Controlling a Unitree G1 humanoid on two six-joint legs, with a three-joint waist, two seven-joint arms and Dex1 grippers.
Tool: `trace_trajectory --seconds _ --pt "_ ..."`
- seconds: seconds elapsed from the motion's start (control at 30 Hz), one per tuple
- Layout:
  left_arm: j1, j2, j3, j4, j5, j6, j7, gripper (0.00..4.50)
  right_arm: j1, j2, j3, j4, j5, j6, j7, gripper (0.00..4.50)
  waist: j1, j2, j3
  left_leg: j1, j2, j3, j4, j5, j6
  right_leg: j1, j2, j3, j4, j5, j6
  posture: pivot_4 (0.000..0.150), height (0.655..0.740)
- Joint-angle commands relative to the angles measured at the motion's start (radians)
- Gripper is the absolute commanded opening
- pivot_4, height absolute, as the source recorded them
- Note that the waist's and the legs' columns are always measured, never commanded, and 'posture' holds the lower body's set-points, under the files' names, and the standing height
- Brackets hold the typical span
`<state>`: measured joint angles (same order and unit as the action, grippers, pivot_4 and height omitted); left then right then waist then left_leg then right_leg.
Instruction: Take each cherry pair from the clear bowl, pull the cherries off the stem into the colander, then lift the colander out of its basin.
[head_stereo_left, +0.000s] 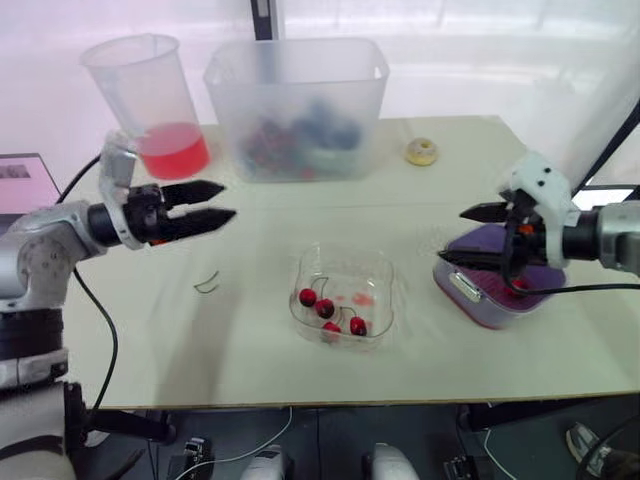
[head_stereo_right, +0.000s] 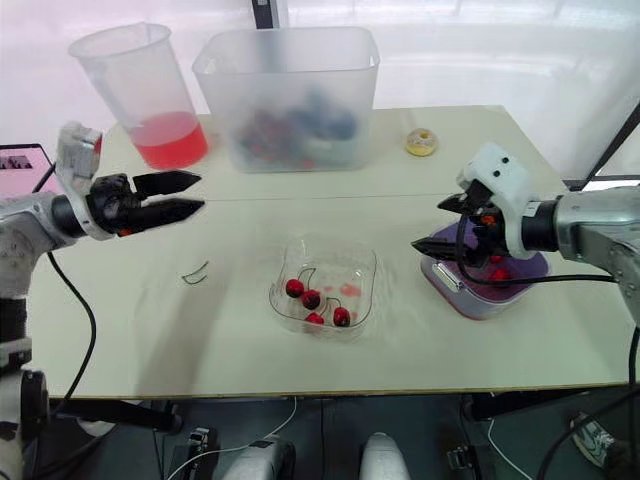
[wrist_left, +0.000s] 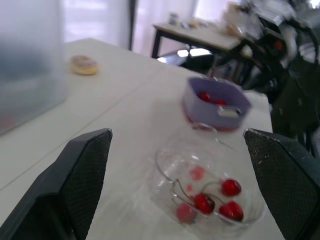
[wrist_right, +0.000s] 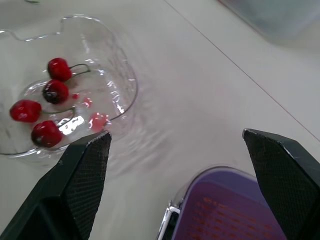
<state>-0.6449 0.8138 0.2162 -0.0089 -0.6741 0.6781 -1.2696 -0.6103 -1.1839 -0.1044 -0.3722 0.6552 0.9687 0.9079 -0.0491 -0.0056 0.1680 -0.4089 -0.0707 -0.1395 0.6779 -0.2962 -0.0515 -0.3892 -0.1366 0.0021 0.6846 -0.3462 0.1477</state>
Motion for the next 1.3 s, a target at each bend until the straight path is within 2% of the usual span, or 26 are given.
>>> trace_trajectory --seconds 0.03,0.27,0.4,0.53,0.63,0.8,0.9,1.23,1.3 --pt "0.060 0.035 -0.053 -0.115 0.059 -0.140 -0.074 4.42 -0.023 -0.009 0.019 -0.073 -0.056 -0.128 0.045 4.50 0.001 0.000 0.000 0.000 0.000 0.000 0.000 0.000 0.000 0.000 0.000 0.000 0.000 0.000 0.000 0.150 0.7400" --pt "0.083 0.066 -0.063 -0.160 0.077 -0.223 -0.092 4.42 -0.089 -0.006 0.062 -0.121 -0.002 -0.010 0.064 4.50 0.008 -0.001 0.001 0.000 0.000 -0.001 0.001 0.000 0.000 0.001 -0.001 0.000 -0.001 0.000 0.000 0.150 0.7400" --pt "0.101 0.071 -0.043 -0.163 0.054 -0.214 -0.073 4.42 -0.187 0.046 0.110 -0.099 0.067 0.094 0.081 4.50 0.005 -0.001 0.001 0.000 0.000 -0.001 0.001 0.000 0.000 0.001 0.000 0.000 -0.001 0.000 0.000 0.150 0.7400" --pt "0.120 0.063 -0.043 -0.158 0.064 -0.235 -0.062 4.42 -0.305 0.199 0.194 -0.082 0.083 0.224 -0.020 4.50 -0.001 -0.001 0.001 0.000 0.001 -0.001 0.000 0.000 0.000 0.000 0.001 0.000 -0.001 0.000 0.000 0.150 0.7400" --pt "0.119 0.058 -0.066 -0.128 0.125 -0.278 -0.030 4.42 -0.368 0.338 0.229 -0.056 0.073 0.345 -0.137 4.50 0.001 -0.001 0.001 0.000 0.001 -0.001 0.000 0.000 0.000 0.000 0.001 0.000 0.000 0.000 0.000 0.150 0.7400" --pt "0.148 0.047 -0.053 -0.152 0.111 -0.304 -0.021 4.42 -0.435 0.523 0.311 0.014 0.055 0.566 -0.256 4.50 0.006 -0.001 0.001 -0.001 0.000 -0.003 0.000 0.000 0.000 0.000 -0.001 0.000 0.000 0.000 0.000 0.150 0.7400" --pt "0.163 0.048 -0.050 -0.157 0.108 -0.306 -0.016 4.42 -0.439 0.611 0.323 0.054 0.053 0.624 -0.298 4.50 0.004 -0.001 0.001 -0.001 0.000 -0.003 0.000 0.000 0.000 0.000 -0.001 0.000 0.000 0.000 0.000 0.150 0.7400" --pt "0.174 0.049 -0.052 -0.173 0.100 -0.264 0.045 4.42 -0.432 0.718 0.406 0.212 -0.022 0.646 -0.415 4.50 -0.003 -0.001 0.001 -0.001 -0.001 -0.003 0.000 0.000 0.000 -0.001 -0.001 0.000 0.001 0.000 0.000 0.150 0.7400" --pt "0.171 0.051 -0.050 -0.173 0.098 -0.253 0.053 4.50 -0.427 0.731 0.412 0.224 -0.029 0.645 -0.418 3.91 -0.005 -0.001 0.001 -0.001 -0.001 -0.003 0.000 0.000 0.000 -0.001 -0.001 0.000 0.001 0.000 0.000 0.150 0.7400"
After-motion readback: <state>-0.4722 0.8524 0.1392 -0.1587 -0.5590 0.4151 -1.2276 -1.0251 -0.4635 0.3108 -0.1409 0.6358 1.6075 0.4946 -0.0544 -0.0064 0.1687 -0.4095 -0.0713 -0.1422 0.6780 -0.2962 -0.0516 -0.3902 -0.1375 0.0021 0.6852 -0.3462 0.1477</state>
